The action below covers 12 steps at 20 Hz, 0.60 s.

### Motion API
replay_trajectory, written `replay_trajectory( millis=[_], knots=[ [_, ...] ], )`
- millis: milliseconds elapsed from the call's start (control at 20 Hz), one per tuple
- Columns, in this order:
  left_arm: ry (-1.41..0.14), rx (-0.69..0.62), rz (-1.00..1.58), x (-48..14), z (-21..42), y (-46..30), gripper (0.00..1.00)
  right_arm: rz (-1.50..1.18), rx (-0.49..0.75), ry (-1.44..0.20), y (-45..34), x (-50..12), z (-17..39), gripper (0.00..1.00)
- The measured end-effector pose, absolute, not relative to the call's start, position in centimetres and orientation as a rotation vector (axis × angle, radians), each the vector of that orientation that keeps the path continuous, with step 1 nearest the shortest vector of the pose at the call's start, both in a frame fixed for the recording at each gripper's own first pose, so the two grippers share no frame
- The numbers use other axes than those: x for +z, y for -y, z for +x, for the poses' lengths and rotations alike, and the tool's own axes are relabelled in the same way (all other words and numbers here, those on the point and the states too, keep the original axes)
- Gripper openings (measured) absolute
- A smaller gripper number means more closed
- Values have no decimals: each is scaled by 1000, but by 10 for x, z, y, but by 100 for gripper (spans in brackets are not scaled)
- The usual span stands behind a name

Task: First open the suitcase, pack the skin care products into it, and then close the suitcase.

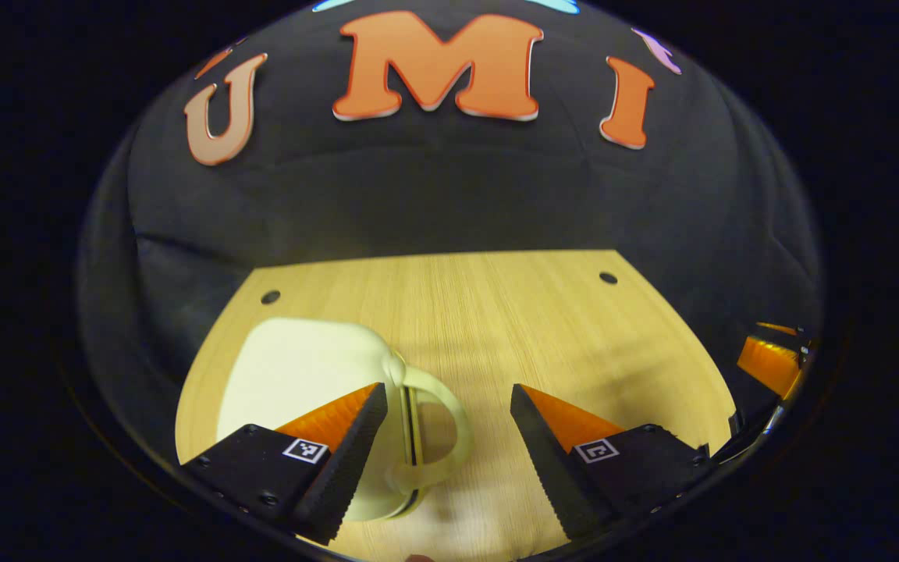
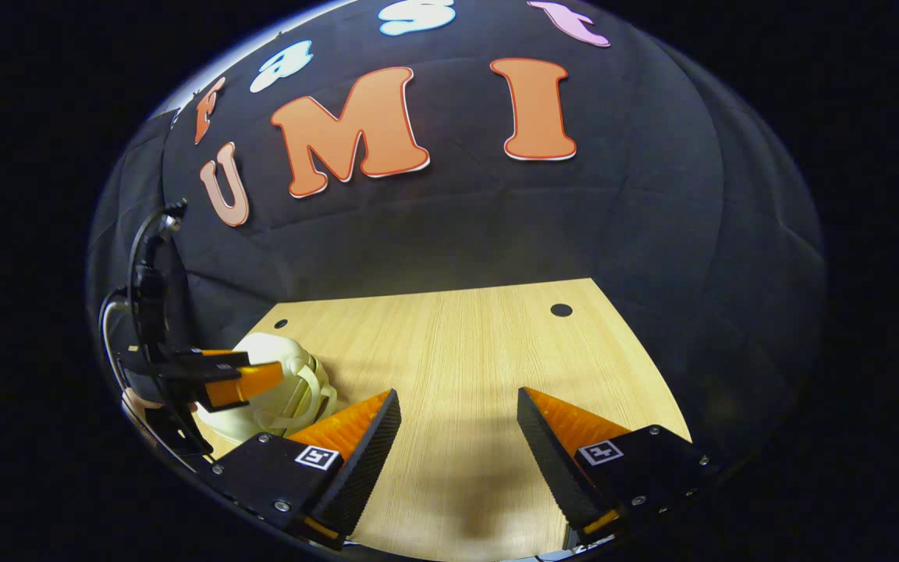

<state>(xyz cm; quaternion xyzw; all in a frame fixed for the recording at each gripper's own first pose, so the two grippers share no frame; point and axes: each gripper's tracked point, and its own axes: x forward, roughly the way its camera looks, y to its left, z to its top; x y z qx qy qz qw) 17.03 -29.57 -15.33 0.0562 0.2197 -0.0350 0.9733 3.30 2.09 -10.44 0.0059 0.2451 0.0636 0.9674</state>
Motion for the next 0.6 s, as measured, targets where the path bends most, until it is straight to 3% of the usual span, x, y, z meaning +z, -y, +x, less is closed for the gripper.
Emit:
replay_trajectory(
  millis=[600],
  knots=[
    [-56,-125,114,-20,94,274,98,-60,128,-252,-54,-53,-8,96]
  ],
)
